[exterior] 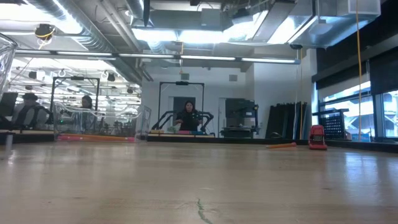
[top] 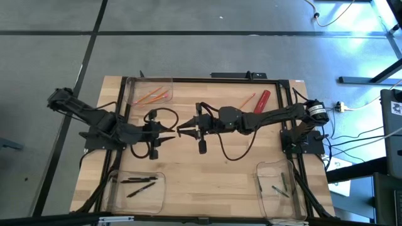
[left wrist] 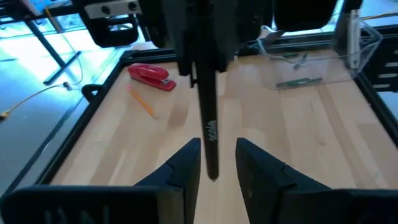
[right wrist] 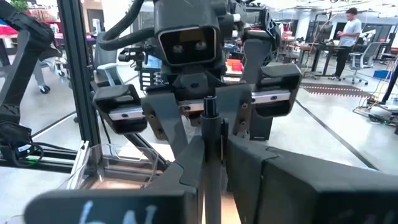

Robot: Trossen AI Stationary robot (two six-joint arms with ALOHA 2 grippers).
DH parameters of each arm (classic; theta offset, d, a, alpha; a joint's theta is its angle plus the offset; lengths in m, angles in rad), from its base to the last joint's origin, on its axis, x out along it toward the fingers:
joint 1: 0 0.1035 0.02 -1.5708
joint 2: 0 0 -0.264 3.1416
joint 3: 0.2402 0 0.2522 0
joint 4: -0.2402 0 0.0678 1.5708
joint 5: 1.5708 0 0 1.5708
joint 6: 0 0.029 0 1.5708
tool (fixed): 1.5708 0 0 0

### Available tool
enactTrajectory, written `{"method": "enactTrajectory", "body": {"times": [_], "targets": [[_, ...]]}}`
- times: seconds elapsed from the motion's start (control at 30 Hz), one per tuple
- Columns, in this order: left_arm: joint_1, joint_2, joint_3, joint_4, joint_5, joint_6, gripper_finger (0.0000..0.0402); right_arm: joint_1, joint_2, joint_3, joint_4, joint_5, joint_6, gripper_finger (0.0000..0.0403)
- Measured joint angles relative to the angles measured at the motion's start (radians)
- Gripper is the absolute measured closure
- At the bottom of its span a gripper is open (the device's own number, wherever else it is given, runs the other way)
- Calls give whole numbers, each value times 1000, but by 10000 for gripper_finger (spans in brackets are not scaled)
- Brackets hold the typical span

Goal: Sort crayons/erasers/pens/pencils in bins
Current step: Put the black pen into the bottom left transparent bin

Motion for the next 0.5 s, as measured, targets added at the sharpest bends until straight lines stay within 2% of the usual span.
{"method": "enactTrajectory", "body": {"times": [0.23,0.5], "targets": [[39,48,0,8,2,2,306,0,0,0,-1,0,0,351],[51,98,0,91,33,101,306,0,0,0,-5,-1,0,351]]}}
